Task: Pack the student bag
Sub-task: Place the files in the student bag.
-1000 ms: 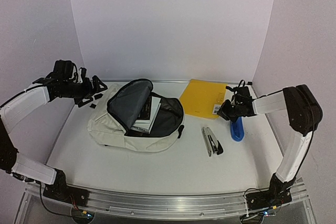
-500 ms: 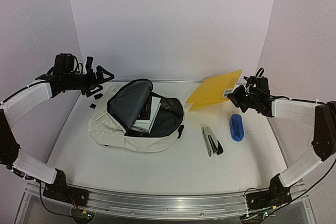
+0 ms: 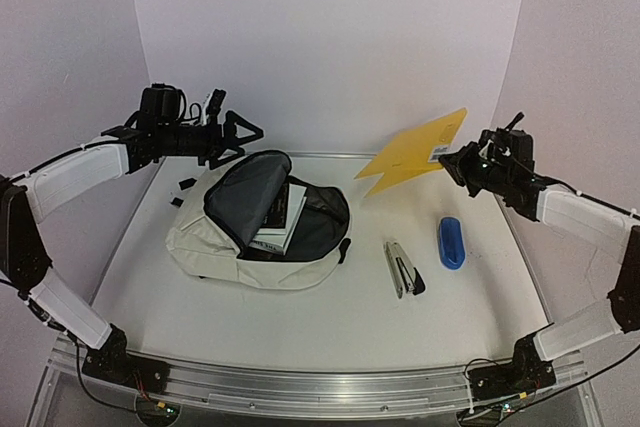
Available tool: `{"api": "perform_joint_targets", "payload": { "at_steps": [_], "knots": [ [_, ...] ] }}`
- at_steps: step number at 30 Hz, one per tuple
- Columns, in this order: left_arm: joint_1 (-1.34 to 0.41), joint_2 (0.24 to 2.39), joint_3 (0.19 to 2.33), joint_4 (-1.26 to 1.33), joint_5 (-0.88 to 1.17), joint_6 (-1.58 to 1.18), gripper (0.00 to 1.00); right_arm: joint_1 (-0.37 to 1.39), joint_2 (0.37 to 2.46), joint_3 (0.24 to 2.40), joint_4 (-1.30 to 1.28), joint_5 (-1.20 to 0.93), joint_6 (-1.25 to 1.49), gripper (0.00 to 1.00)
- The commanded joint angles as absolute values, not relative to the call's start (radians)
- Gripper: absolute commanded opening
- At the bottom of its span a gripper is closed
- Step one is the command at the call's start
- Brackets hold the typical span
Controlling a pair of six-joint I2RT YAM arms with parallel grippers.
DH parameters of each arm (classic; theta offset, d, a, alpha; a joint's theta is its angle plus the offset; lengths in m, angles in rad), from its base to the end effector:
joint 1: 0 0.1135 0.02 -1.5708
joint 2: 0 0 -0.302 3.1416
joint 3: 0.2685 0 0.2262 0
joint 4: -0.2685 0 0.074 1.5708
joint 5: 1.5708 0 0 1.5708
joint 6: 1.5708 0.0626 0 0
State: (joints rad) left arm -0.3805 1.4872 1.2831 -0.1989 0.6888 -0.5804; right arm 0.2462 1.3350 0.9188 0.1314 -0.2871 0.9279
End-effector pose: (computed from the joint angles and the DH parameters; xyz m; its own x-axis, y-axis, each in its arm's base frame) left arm 0.2944 -0.1606 0.3810 -0.7594 -0.1522 -0.6326 0.4941 0.4977 -0.7129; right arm 0.2884 0.0908 0.3362 -0.5614 0.6504 -0.5117 -0.0800 0.5727 0.8158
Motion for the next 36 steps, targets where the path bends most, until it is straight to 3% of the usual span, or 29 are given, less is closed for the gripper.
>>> {"api": "perform_joint_targets", "payload": {
  "at_steps": [1,7,12,20,28,36],
  "knots": [
    [-0.393,1.514,1.326,-0.036,0.778,-0.663,1.0,0.244,1.262,1.043,0.189,-0.396,0.878,0.0],
    [-0.425,1.548,1.34,0.021,0.81,-0.702,1.0,0.29,1.261,1.14,0.175,-0.497,0.852,0.0],
    [-0.435,1.514,1.327,0.024,0.784,-0.695,1.0,0.436,1.31,1.247,0.167,-0.498,0.802,0.0],
    [-0.424,1.262,1.219,-0.157,0.425,-0.644,1.0,0.658,1.468,1.325,0.305,-0.514,0.835,0.0],
    [-0.388,1.165,1.196,-0.365,0.252,-0.628,1.0,0.726,1.574,1.229,0.416,-0.499,0.892,0.0],
    [-0.303,1.245,1.083,-0.279,0.43,-0.727,1.0,0.726,1.7,1.112,0.416,-0.428,0.919,0.0]
  ]
}}
